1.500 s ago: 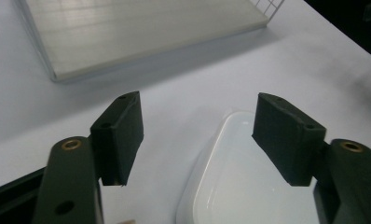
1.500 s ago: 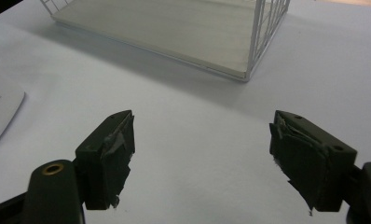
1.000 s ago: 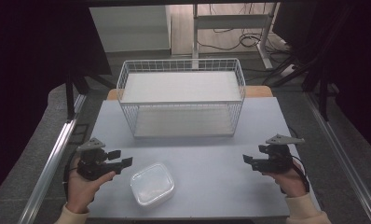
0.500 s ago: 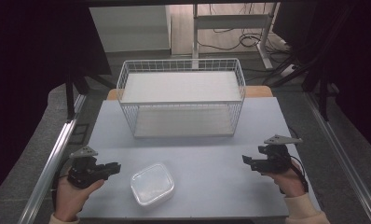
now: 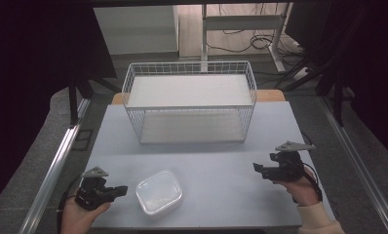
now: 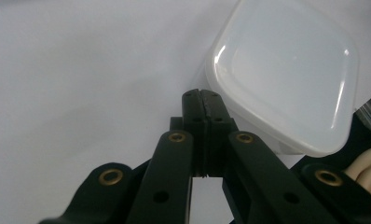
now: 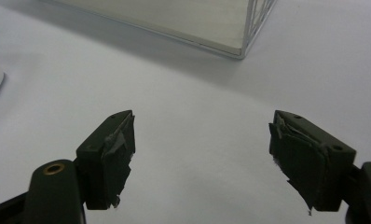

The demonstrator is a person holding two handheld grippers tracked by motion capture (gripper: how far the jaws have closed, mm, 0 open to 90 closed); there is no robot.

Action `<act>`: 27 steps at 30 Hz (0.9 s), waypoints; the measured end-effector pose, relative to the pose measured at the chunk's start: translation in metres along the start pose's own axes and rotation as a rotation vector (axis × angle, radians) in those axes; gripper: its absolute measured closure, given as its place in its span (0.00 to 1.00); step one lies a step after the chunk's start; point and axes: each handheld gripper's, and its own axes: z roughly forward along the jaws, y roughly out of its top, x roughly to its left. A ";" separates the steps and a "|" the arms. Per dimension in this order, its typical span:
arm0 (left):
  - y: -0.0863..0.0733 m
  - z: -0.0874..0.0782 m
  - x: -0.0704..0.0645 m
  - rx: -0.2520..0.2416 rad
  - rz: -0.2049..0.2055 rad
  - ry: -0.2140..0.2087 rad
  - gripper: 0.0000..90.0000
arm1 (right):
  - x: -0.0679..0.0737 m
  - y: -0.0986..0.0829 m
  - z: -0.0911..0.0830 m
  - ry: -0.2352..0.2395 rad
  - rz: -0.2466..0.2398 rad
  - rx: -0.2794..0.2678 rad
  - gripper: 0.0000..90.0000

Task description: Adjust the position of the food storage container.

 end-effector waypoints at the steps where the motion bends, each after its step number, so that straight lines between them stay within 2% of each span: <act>1: 0.000 0.003 -0.001 0.006 -0.002 -0.003 1.00 | 0.000 0.000 0.000 0.000 0.002 0.002 0.25; 6: -0.001 0.014 -0.006 0.038 0.009 -0.019 1.00 | 0.001 -0.001 0.002 -0.001 0.001 0.007 0.25; 13: -0.002 0.017 -0.004 0.043 0.002 -0.025 1.00 | 0.001 -0.001 0.001 -0.003 -0.001 0.006 0.25; 27: 0.008 0.030 -0.002 0.055 0.002 -0.026 1.00 | -0.001 -0.001 0.000 -0.006 0.001 0.008 0.25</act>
